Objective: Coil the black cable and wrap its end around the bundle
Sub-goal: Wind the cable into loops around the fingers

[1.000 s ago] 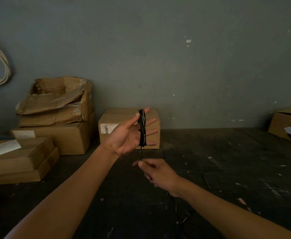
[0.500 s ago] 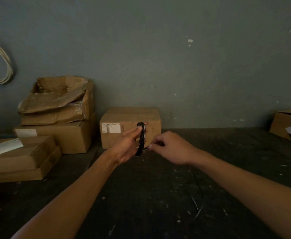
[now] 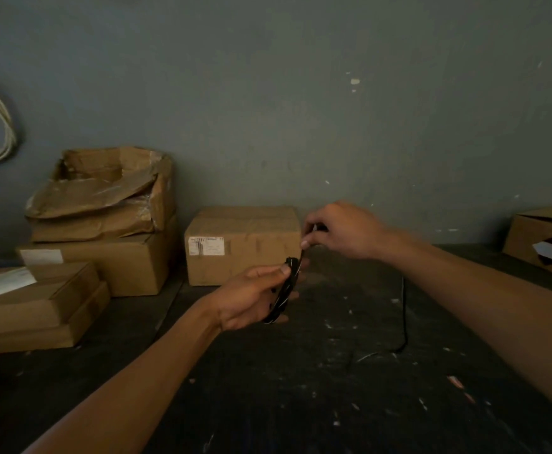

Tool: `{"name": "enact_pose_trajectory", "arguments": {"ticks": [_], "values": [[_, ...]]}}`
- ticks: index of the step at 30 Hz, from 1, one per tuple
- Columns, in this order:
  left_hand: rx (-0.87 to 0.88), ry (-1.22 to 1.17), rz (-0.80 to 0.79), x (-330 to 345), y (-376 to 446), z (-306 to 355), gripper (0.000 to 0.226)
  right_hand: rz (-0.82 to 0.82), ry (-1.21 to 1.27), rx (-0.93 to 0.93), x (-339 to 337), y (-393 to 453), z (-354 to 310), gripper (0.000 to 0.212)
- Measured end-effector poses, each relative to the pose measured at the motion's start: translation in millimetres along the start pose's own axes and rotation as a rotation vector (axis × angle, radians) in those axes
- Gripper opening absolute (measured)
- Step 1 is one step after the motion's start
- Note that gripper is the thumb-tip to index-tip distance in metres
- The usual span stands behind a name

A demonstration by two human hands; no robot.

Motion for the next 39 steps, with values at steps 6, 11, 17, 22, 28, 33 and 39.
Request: {"name": "enact_pose_trajectory", "arguments": {"ticks": [6, 11, 17, 22, 28, 33, 39], "values": [[-0.03, -0.061, -0.159, 12.8, -9.2, 0.7, 0.047, -0.018, 0.192, -0.019, -0.1, 8.0, 23.1, 0.018], [0.025, -0.174, -0.22, 25.9, -9.9, 20.2, 0.051, -0.076, 0.529, 0.009, 22.1, 6.4, 34.8, 0.008], [0.127, -0.261, -0.238, 33.4, -7.4, 40.6, 0.05, -0.105, 0.836, 0.127, 77.4, -11.2, 50.4, 0.02], [0.21, -0.373, -0.159, 26.1, 2.6, 54.9, 0.045, -0.229, 1.035, 0.286, 140.4, -33.3, 28.9, 0.024], [0.298, -0.304, 0.024, -10.8, 10.4, 69.8, 0.046, -0.388, 0.904, 0.213, 164.8, -69.5, -12.8, 0.025], [0.331, -0.333, 0.174, -46.4, 8.8, 62.4, 0.045, -0.305, 0.789, 0.115, 149.6, -76.6, -30.7, 0.026], [0.344, -0.402, 0.288, -62.3, 8.0, 48.8, 0.036, -0.26, 0.637, 0.052, 138.2, -74.8, -46.1, 0.024]]}}
Point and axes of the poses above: each hand's wrist, its own y-axis towards the middle knuckle, its own x-axis out of the palm, z = x × y, the point moved 9 cm from there along y, towards the middle knuckle, and after that the axes turned 13 degrees about x, right-handed, at the moved point
